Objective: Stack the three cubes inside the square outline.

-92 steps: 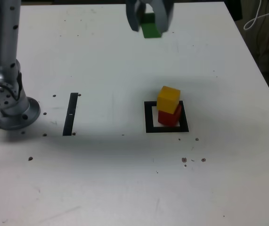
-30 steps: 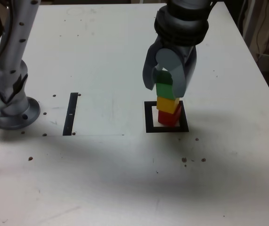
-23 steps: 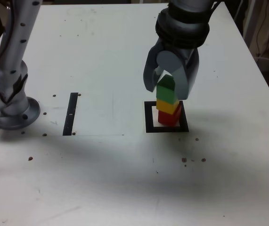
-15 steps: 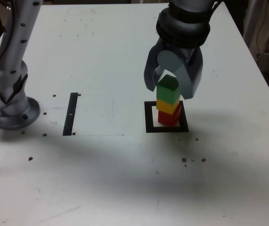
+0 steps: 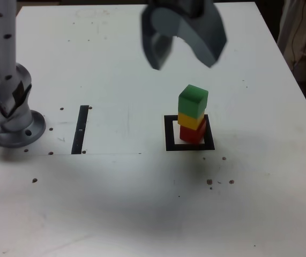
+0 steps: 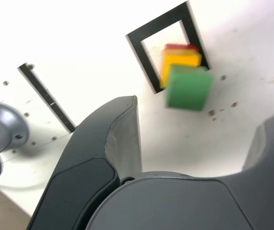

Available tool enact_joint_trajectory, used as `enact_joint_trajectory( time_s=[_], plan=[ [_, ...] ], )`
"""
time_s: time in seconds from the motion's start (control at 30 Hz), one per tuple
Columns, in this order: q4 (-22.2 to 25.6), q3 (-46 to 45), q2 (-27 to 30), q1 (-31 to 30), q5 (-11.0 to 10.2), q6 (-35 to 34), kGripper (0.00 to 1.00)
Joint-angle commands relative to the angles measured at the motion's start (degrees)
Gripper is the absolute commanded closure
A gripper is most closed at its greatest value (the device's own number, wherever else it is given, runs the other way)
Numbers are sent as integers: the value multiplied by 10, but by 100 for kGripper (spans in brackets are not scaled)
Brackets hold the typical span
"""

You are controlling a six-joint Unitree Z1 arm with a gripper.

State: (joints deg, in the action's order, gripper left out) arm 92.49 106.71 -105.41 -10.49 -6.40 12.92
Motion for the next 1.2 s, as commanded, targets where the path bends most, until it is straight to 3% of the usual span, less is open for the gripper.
enact_joint_trajectory(
  time_s=[0.0,0.37,0.67,1.17],
  plan=[
    [9,-19,30,0,3,-4,1],
    [-7,-219,155,-1,1,-33,1],
    [-82,-372,210,-1,15,-64,0],
    [-208,-538,219,-5,28,-125,1]
  ],
)
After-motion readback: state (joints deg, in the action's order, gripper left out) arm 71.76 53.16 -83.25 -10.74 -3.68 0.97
